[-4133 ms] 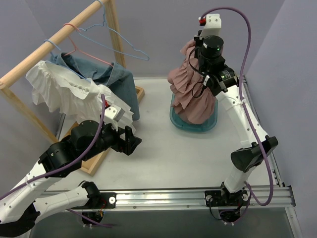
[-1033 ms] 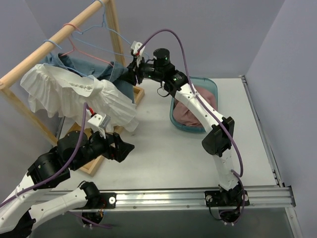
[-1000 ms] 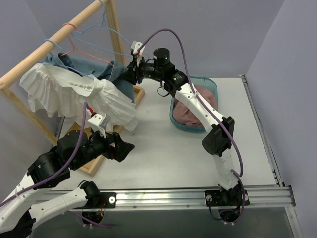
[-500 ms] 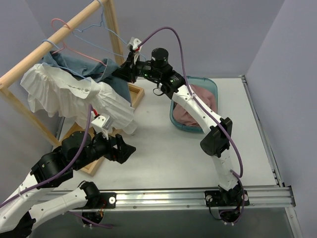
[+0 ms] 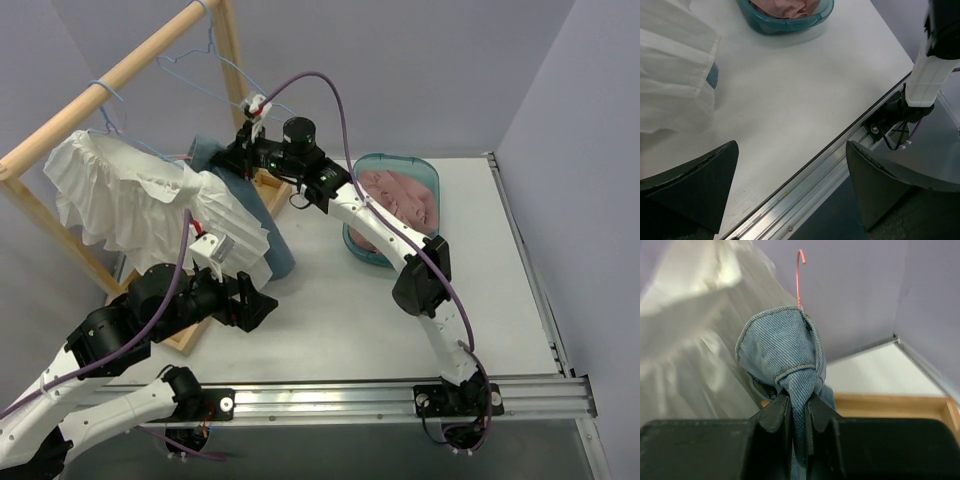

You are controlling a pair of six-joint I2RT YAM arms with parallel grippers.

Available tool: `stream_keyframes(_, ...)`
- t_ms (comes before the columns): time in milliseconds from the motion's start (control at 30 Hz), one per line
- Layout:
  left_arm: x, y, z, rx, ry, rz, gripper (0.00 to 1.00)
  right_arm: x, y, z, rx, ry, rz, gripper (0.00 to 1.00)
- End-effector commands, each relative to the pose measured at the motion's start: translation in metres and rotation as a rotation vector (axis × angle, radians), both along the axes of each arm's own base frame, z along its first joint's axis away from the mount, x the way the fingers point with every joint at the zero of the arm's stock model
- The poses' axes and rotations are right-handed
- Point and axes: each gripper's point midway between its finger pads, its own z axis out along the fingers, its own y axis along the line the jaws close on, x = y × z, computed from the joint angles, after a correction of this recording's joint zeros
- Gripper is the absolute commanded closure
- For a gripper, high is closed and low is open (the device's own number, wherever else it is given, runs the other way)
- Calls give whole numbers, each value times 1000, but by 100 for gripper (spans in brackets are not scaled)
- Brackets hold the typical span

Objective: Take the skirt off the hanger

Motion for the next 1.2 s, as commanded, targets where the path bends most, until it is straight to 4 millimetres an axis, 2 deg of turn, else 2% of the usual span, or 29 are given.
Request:
stream_keyframes(0, 4, -7, 23, -34, -56, -23, 2, -10, -46, 71, 99, -129, -109, 100)
stream_keyframes(33, 5, -7, 24, -31, -59, -23, 2, -7, -53, 68, 87, -123, -145, 100)
stream_keyframes(67, 6, -8, 26, -30, -65, -23, 1, -16, -68, 86, 103, -144, -168, 100)
stream_keyframes(100, 7, -8, 31, -31, -81, -29, 1, -12, -75, 65, 66, -108, -194, 100)
stream_keyframes(133, 7, -10, 34, -29, -88, -38, 0, -18, -93, 83, 86, -123, -235, 100)
stream_keyframes(167, 8, -12, 37, -29, -96, -47, 0, -17, -102, 80, 75, -116, -267, 100)
stream_keyframes(200, 7, -12, 49, -35, -126, -61, 0, -11, -112, 58, 30, -74, -304, 100)
stream_keyframes(233, 8, -14, 50, -22, -127, -67, 0, -18, -130, 74, 48, -85, -336, 100)
stream_keyframes(267, 9, -14, 55, -17, -142, -71, 0, -14, -142, 66, 31, -53, -388, 100)
stream_keyframes(300, 9, -13, 69, -32, -166, -71, 0, -16, -152, 65, 27, -41, -412, 100)
stream_keyframes(333, 12, -16, 70, -18, -162, -75, 0, -23, -169, 64, 21, -28, -436, 100)
stream_keyframes(400, 13, -20, 80, -21, -176, -85, 0, -29, -186, 57, -10, 0, -483, 100)
stream_keyframes(433, 16, -24, 90, -31, -187, -88, 0, -40, -199, 58, -12, 2, -500, 100)
stream_keyframes(533, 23, -32, 108, -56, -217, -86, 0, -56, -219, 53, -40, 33, -524, 100)
stream_keyframes(567, 25, -33, 113, -61, -226, -83, 0, -70, -228, 57, -35, 28, -518, 100)
stream_keyframes(600, 27, -36, 118, -64, -238, -83, 0, -80, -230, 53, -54, 39, -503, 100)
stream_keyframes(633, 31, -39, 129, -72, -251, -76, 0, -91, -238, 58, -56, 34, -499, 100)
stream_keyframes(700, 39, -38, 141, -58, -268, -42, 0, -109, -245, 48, -98, 51, -479, 100)
stream_keyframes(733, 51, -38, 138, -18, -264, -2, 0, -123, -256, 59, -76, 42, -482, 100)
stream_keyframes(767, 54, -34, 153, -26, -295, 23, 0, -131, -260, 60, -78, 44, -477, 100)
stream_keyframes(800, 59, -31, 157, 5, -322, 40, 0, -139, -268, 52, -110, 74, -481, 100)
stream_keyframes(833, 72, -27, 153, 59, -322, 96, 0, -153, -278, 63, -86, 63, -481, 100)
stream_keyframes(867, 76, -21, 164, 78, -362, 117, 0, -161, -282, 66, -80, 67, -473, 100)
stream_keyframes(900, 84, -16, 165, 105, -366, 149, 2, -169, -289, 69, -89, 78, -474, 100)
stream_keyframes(933, 95, -16, 151, 178, -328, 173, 2, -178, -297, 75, -78, 76, -478, 100)
stream_keyframes(1000, 107, -8, 153, 191, -301, 221, 2, -193, -307, 83, -76, 87, -475, 100)
stream_keyframes(1033, 111, -14, 146, 202, -277, 203, 2, -203, -314, 91, -56, 77, -471, 100)
stream_keyframes(1100, 115, -19, 134, 196, -235, 202, 1, -213, -324, 96, -39, 81, -482, 100)
stream_keyframes(1167, 110, -27, 134, 137, -221, 174, 0, -224, -336, 105, -15, 66, -497, 100)
